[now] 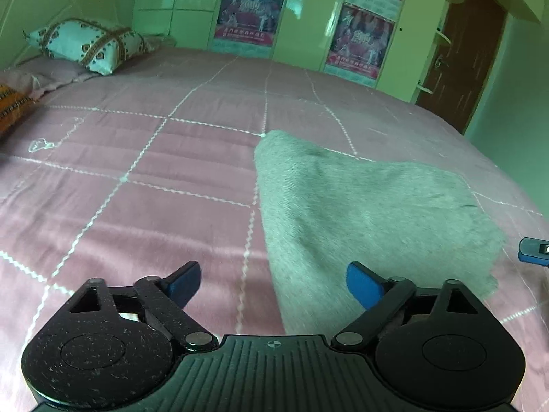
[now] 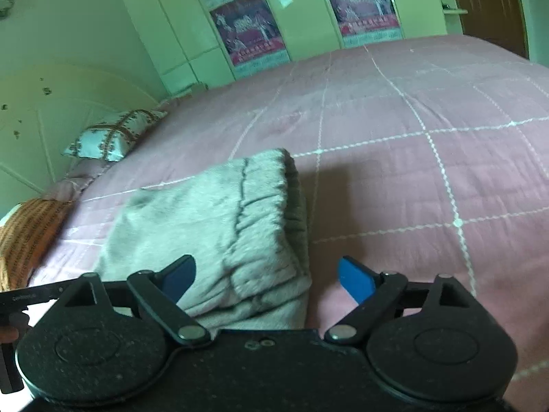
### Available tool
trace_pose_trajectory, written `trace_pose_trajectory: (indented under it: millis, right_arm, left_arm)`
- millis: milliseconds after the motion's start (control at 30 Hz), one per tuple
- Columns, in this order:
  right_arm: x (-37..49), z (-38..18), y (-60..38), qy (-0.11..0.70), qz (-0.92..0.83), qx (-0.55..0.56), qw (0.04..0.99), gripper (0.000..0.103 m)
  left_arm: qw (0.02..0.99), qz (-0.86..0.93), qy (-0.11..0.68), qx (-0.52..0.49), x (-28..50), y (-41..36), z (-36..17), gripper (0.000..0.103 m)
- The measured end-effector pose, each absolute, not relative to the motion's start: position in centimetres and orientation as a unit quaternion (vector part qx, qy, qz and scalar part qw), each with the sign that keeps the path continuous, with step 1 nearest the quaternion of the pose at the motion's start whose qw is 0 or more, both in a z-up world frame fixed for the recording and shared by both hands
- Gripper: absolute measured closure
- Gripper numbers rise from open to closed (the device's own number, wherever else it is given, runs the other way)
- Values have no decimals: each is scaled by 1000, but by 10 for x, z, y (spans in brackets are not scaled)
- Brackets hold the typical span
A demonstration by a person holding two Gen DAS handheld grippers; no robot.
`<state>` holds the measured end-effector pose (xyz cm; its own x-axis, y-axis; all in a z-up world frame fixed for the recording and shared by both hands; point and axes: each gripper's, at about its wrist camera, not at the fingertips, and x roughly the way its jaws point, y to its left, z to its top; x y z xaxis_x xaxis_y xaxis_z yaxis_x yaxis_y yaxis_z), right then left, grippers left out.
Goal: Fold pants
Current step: 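Release the folded sweatpants and withdraw both tools from the bed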
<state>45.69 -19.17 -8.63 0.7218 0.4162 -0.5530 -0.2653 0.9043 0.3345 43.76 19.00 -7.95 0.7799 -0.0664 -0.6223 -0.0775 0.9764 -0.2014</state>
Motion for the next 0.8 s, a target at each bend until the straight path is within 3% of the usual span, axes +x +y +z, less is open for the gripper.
trace_pose_trajectory:
  millis: [167, 267, 433, 800]
  right_arm:
    - [439, -80, -196, 325, 177, 124, 921, 10]
    - [409, -82, -208, 328, 171, 115, 922, 7]
    - [361, -103, -237, 392, 161, 93, 901, 6]
    - [210, -121, -291, 323, 61, 82, 941, 6]
  left_arm:
    - [942, 7, 318, -105, 393, 187, -76, 7]
    - [940, 24, 317, -122, 353, 193, -81, 0]
    - [929, 55, 331, -155, 288, 210, -100, 0]
    - [945, 60, 290, -136, 174, 196, -90, 0]
